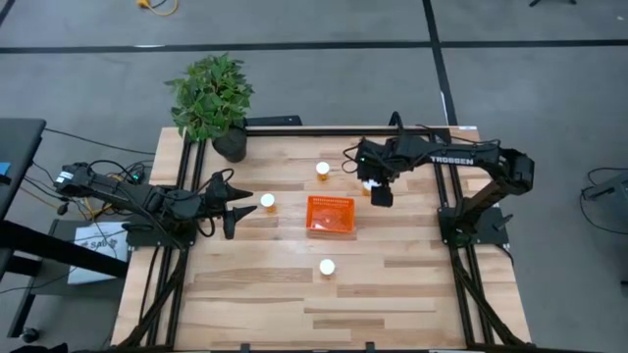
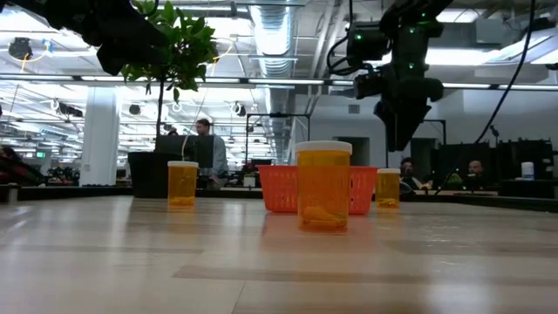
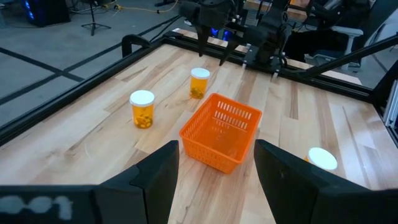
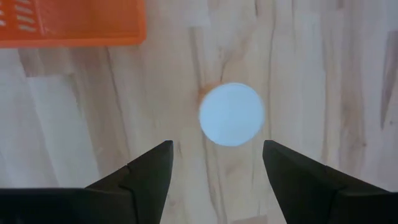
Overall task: Pick and place pill bottles into a basket
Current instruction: Put the orange medicine bottle into the orange basket
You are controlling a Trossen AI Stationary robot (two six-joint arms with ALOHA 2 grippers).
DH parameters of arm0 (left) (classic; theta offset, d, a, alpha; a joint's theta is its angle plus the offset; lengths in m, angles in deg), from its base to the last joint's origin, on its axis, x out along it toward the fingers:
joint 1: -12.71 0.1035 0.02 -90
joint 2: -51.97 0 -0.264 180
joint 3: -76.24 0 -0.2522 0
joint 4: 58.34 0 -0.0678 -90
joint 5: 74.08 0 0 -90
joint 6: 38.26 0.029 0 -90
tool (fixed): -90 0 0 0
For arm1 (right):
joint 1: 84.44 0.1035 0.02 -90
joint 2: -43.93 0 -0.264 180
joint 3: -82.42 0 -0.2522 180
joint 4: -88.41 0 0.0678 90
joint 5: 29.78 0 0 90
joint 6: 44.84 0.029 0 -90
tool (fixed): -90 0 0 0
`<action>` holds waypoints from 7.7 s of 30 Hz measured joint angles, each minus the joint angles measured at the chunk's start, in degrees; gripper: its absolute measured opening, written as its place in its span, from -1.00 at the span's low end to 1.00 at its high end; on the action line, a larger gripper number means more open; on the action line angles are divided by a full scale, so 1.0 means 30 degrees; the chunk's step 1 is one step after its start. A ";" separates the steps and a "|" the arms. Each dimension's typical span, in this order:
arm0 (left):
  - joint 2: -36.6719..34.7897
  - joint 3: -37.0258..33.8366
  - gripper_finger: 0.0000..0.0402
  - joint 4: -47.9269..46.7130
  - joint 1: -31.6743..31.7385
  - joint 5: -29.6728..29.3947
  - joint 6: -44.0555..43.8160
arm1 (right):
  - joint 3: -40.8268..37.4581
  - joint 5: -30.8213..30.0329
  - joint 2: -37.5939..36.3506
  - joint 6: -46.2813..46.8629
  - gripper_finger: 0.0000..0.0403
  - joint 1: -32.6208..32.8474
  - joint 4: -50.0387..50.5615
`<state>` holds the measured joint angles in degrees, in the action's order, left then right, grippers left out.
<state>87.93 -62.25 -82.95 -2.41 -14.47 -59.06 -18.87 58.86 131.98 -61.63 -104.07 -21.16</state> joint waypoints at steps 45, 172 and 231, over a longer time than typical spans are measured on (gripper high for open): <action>0.0000 0.0000 -0.01 -0.0146 -0.0003 0.0335 -0.0871 | 0.0157 0.0451 0.1457 -0.0754 0.22 -0.0517 -0.0418; 0.0000 0.0000 -0.01 -0.0146 0.0004 0.1025 -0.1290 | -0.1115 0.0488 0.2296 -0.2925 0.65 -0.0991 -0.2779; 0.0000 0.0000 -0.01 -0.0495 -0.0001 0.1035 -0.1282 | -0.1107 0.0488 0.2295 -0.2706 0.10 -0.0969 -0.2772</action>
<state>87.93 -62.25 -84.44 -2.42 -11.37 -62.90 -22.20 60.32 138.86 -69.75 -106.98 -29.47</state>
